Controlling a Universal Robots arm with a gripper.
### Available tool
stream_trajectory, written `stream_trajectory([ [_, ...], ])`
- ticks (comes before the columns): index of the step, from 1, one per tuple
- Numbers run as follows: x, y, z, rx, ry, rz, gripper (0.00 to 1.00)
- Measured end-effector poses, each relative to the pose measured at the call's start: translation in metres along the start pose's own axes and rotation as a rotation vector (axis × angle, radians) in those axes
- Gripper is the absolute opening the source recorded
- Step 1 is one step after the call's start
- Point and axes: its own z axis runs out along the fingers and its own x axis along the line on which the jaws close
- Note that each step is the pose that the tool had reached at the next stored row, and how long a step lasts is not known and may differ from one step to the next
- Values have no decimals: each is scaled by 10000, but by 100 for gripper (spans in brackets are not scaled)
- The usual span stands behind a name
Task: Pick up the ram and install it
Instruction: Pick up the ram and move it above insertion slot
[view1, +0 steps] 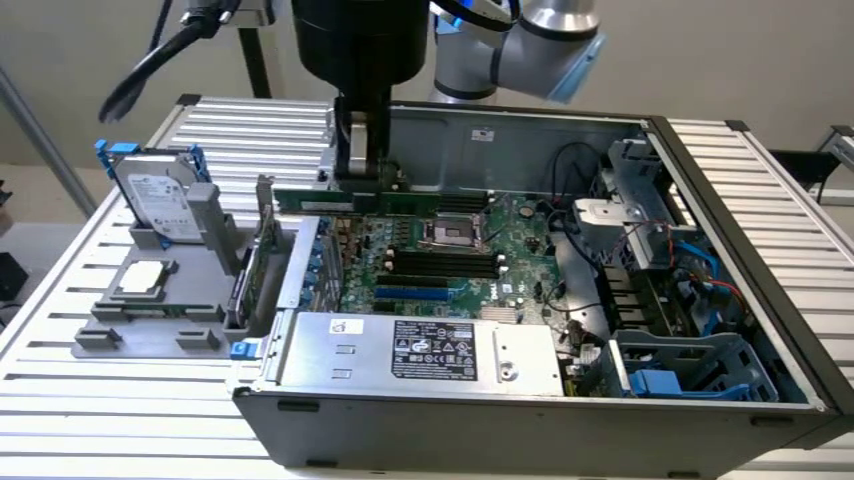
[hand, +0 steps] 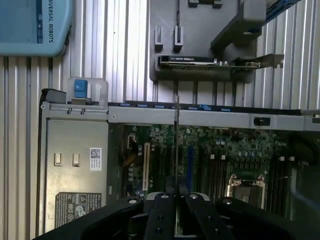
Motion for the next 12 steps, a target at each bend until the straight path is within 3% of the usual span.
stream_trajectory([
  [6,-51,-275,33,0,0,0,14],
  [12,-187,-517,86,0,-1,0,14],
])
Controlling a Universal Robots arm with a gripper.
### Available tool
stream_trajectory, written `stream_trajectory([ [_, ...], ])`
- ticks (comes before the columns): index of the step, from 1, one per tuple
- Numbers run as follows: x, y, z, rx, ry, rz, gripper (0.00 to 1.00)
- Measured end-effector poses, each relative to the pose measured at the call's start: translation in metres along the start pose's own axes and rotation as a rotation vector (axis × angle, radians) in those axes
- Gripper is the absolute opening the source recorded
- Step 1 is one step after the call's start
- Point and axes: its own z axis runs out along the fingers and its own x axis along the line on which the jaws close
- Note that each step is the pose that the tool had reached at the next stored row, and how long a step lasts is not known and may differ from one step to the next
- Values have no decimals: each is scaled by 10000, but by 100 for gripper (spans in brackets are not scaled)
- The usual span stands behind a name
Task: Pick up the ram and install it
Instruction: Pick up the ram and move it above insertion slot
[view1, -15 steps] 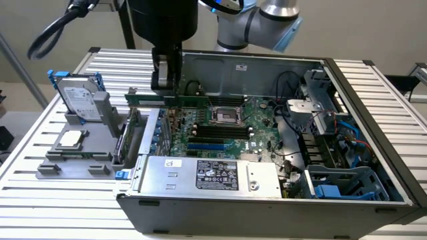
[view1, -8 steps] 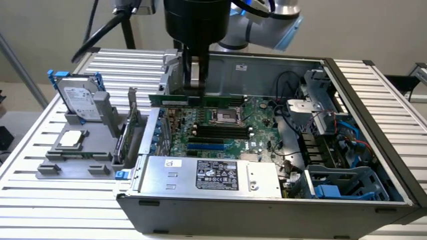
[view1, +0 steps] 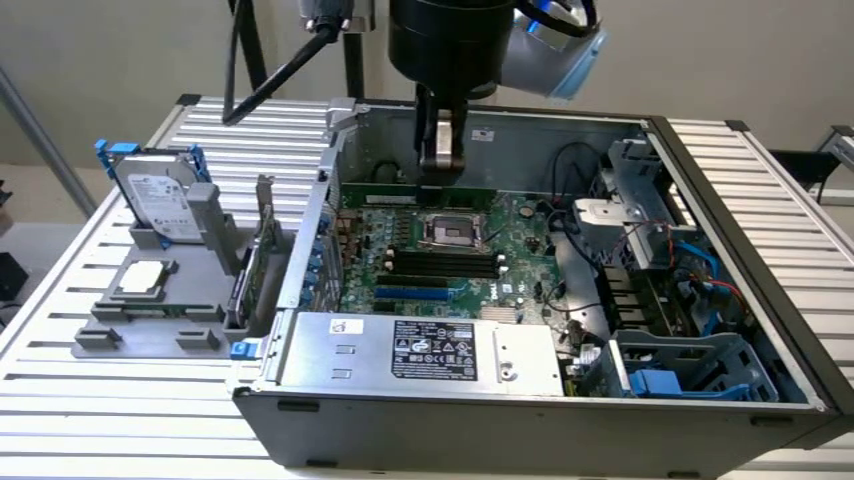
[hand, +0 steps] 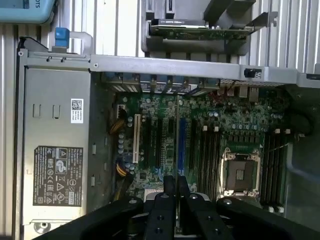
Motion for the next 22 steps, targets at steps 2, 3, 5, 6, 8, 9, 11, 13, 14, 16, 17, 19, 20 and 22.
stream_trajectory([
  [2,-77,-46,19,0,0,1,14],
  [3,-120,-63,28,0,0,2,14],
  [5,-206,-94,46,1,0,0,14],
  [6,-250,-108,54,0,1,0,14],
  [8,-339,-135,73,1,-1,0,14],
  [9,-382,-145,81,0,0,0,14],
  [11,-456,-163,97,0,1,0,14],
  [13,-501,-182,112,1,0,7,14],
  [14,-516,-192,119,1,-1,19,14],
  [16,-537,-214,132,4,-1,69,14],
  [17,-544,-226,138,7,-2,102,14],
  [19,-554,-250,149,13,-5,199,14],
  [20,-559,-261,154,16,-7,250,14],
  [22,-574,-277,160,21,-8,321,14],
])
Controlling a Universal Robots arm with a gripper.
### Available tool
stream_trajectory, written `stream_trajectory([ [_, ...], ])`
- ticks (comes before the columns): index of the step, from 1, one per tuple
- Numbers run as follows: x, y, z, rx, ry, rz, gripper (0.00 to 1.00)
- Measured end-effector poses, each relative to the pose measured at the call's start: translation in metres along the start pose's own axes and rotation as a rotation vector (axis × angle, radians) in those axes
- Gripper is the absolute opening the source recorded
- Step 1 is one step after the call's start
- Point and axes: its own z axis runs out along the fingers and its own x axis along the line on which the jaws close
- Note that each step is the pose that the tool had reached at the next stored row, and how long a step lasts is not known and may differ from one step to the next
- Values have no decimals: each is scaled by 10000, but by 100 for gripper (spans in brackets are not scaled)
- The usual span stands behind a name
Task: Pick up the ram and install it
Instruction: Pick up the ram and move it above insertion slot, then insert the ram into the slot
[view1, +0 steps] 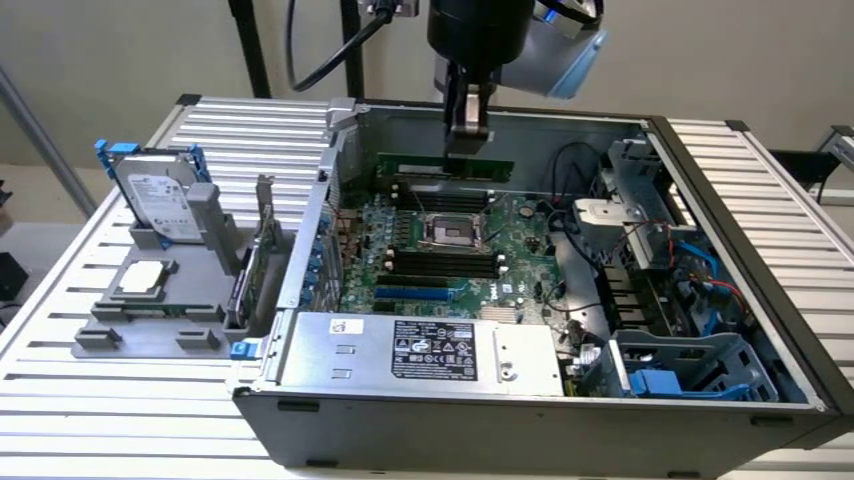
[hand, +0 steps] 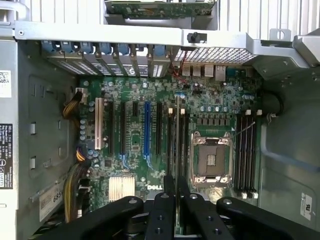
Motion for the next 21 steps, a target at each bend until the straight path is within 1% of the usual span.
stream_trajectory([
  [17,-3,-7,3,1,2,16,14],
  [21,-2,-9,66,6,8,16,14],
])
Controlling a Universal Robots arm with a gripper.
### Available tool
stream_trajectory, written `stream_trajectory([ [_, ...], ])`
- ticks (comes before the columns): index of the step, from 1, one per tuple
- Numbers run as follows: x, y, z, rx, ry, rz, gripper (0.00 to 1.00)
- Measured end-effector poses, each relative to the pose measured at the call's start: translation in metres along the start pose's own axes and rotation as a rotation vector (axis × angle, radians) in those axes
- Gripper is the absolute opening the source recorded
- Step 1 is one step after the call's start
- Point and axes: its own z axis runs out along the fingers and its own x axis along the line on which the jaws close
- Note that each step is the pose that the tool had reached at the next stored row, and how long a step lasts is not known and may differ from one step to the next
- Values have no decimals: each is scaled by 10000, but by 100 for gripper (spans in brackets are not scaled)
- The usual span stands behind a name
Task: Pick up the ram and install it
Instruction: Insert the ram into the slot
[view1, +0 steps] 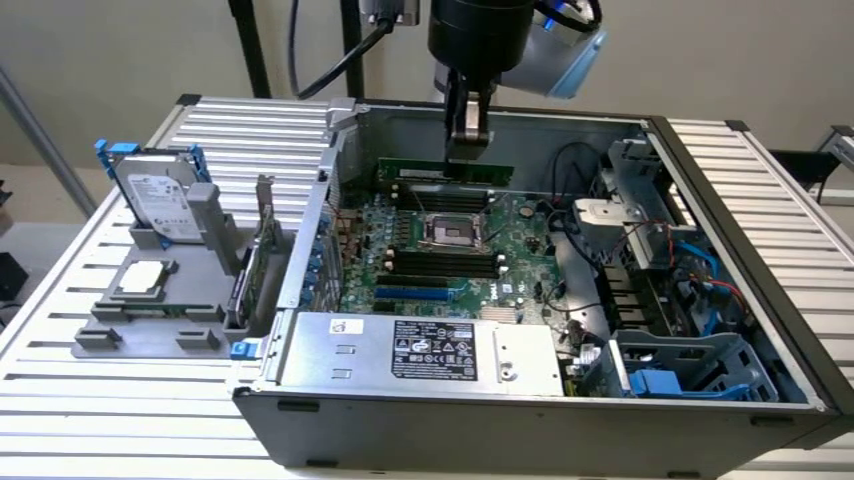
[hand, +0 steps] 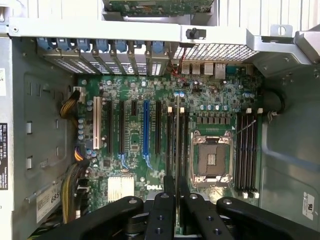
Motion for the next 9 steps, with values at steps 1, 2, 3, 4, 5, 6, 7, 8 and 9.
stream_trajectory([
  [1,-1,0,20,0,0,0,14],
  [2,-3,-1,38,0,1,1,14],
  [3,-4,-2,55,1,-1,0,14],
  [4,-5,-2,75,1,-2,-1,14],
  [5,-7,-2,94,1,0,0,14],
  [6,-11,-2,110,0,1,1,14],
  [7,-16,-3,129,0,-1,1,14],
  [8,-20,-4,147,0,0,1,14],
  [9,-24,-4,166,0,1,2,14],
])
